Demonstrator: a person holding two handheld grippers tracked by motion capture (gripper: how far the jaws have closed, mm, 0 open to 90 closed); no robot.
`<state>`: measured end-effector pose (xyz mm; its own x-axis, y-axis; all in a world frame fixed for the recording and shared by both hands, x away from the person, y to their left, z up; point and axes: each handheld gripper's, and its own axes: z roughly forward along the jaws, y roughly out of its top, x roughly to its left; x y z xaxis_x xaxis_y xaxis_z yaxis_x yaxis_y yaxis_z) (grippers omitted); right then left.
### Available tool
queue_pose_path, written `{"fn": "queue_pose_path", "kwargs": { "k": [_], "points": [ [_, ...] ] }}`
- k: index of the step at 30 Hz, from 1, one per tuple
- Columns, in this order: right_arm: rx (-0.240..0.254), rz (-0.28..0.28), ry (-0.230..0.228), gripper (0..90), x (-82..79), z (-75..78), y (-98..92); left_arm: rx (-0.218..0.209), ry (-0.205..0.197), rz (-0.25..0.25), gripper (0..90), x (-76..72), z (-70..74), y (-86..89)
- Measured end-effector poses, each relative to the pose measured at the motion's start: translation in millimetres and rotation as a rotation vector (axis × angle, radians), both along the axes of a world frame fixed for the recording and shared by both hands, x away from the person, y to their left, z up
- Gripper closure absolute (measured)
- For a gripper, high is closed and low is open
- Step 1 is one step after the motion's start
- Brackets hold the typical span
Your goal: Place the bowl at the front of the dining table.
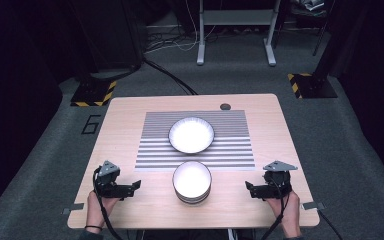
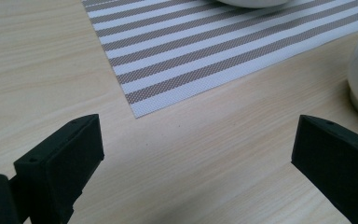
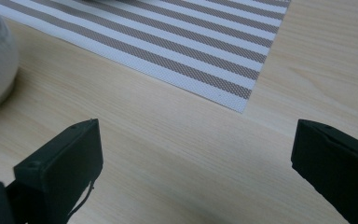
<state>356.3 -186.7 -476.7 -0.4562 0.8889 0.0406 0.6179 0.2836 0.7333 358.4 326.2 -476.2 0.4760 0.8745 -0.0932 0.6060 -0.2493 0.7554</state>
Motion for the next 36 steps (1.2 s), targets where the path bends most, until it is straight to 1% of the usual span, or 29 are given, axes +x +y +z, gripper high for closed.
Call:
{"fn": "queue_pose_path", "kwargs": {
  "k": [3,8,9,14,15,17,18,20,22,24,25,28,31,35,36],
  "points": [
    [0.003,0.017,-0.002,1.6,-0.5,6.6,5.2,-0.005,0.002,-0.013,2.1,2.0,2.4,-5.2],
    [0.008,0.044,-0.007,1.8,0.4,11.6,10.7,-0.003,0.001,-0.032,2.5,5.1,5.2,-13.3],
    [0.008,0.046,-0.008,1.9,0.4,12.6,11.7,0.004,-0.001,-0.039,2.7,6.0,6.3,-15.8],
    [0.007,0.078,-0.021,2.4,-1.4,21.1,21.9,-0.005,-0.003,-0.066,3.1,6.9,11.0,-24.7],
    [0.000,0.083,-0.025,2.4,-1.5,22.0,24.1,-0.002,-0.006,-0.071,3.1,7.0,12.1,-25.9],
    [-0.001,0.085,-0.020,2.5,-1.7,23.2,26.2,0.001,-0.009,-0.075,3.1,7.4,12.9,-26.9],
    [-0.009,0.097,-0.024,2.6,-0.9,25.0,29.2,-0.001,-0.008,-0.078,3.1,8.5,14.3,-28.0],
    [-0.012,0.103,-0.026,2.6,-0.1,26.3,30.8,-0.002,-0.006,-0.081,3.1,9.2,16.3,-28.3],
    [-0.012,0.110,-0.023,2.9,0.0,28.4,33.1,-0.011,-0.009,-0.085,3.1,9.3,18.4,-28.9],
    [-0.010,0.116,-0.026,3.0,0.1,29.5,34.3,-0.010,-0.011,-0.086,3.1,9.1,19.6,-29.4],
    [-0.007,0.123,-0.023,3.2,0.9,32.8,37.3,-0.015,-0.015,-0.090,3.1,9.1,22.2,-30.8],
    [0.003,0.137,-0.030,3.5,2.0,38.6,41.8,-0.010,-0.021,-0.102,3.1,9.3,25.8,-32.6],
    [0.018,0.153,-0.034,3.7,4.0,43.4,46.6,-0.021,-0.019,-0.103,3.1,10.3,27.8,-34.8],
    [0.016,0.171,-0.035,4.0,4.8,48.8,53.4,-0.025,-0.020,-0.119,3.2,11.2,31.1,-37.6],
    [0.013,0.184,-0.038,4.2,5.1,52.1,58.4,-0.026,-0.021,-0.127,3.3,12.0,33.3,-40.2]
  ]
}}
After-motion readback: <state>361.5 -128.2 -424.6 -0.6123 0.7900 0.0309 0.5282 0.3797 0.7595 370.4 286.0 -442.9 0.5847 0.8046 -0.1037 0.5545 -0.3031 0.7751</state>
